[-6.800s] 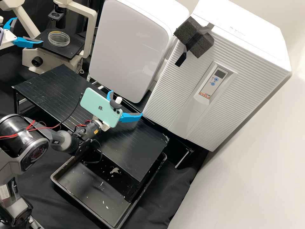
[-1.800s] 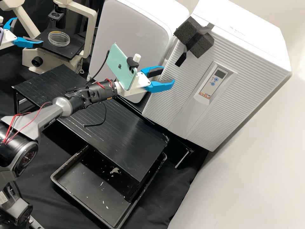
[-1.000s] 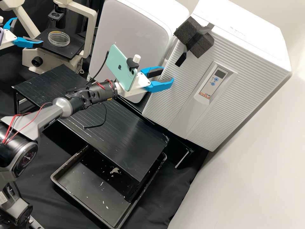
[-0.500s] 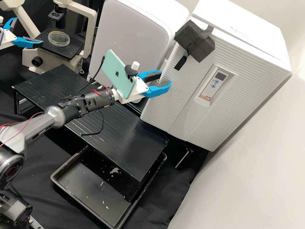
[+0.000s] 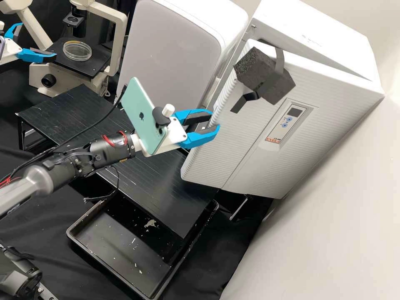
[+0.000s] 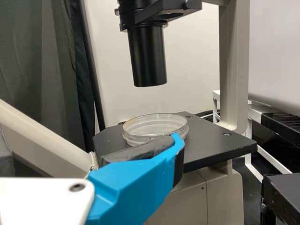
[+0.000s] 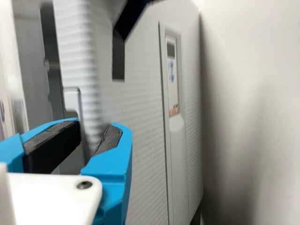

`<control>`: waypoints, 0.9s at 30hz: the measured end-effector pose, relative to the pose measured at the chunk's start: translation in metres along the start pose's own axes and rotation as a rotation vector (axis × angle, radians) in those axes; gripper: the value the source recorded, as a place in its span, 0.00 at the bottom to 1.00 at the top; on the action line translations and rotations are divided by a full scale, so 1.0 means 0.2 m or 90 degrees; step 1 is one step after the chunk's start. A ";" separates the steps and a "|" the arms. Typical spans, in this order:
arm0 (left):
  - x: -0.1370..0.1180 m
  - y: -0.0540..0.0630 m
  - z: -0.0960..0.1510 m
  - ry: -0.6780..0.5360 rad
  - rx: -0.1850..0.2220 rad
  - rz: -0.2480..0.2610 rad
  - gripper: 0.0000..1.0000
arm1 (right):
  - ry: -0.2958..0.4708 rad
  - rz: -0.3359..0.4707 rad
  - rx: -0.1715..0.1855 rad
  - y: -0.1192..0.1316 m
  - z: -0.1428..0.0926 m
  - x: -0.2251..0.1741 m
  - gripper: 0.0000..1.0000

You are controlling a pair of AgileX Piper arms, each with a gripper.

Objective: Open the incubator door

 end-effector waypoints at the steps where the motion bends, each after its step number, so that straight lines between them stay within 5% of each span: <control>1: 0.00 0.00 0.00 0.000 0.000 0.000 1.00 | 0.005 0.008 -0.001 0.02 -0.01 -0.01 1.00; 10: 0.00 0.00 0.00 0.000 0.000 0.000 1.00 | 0.027 0.074 -0.065 0.15 -0.05 -0.08 1.00; 15: 0.00 0.00 0.00 0.000 0.000 0.000 1.00 | 0.028 0.103 -0.077 0.18 -0.04 -0.13 1.00; 19: 0.00 0.00 0.00 0.000 0.000 0.000 1.00 | 0.057 0.146 -0.065 0.18 -0.07 -0.22 1.00; 27: 0.00 0.00 0.00 0.000 0.000 0.000 1.00 | 0.232 0.187 -0.092 0.14 -0.21 -0.45 1.00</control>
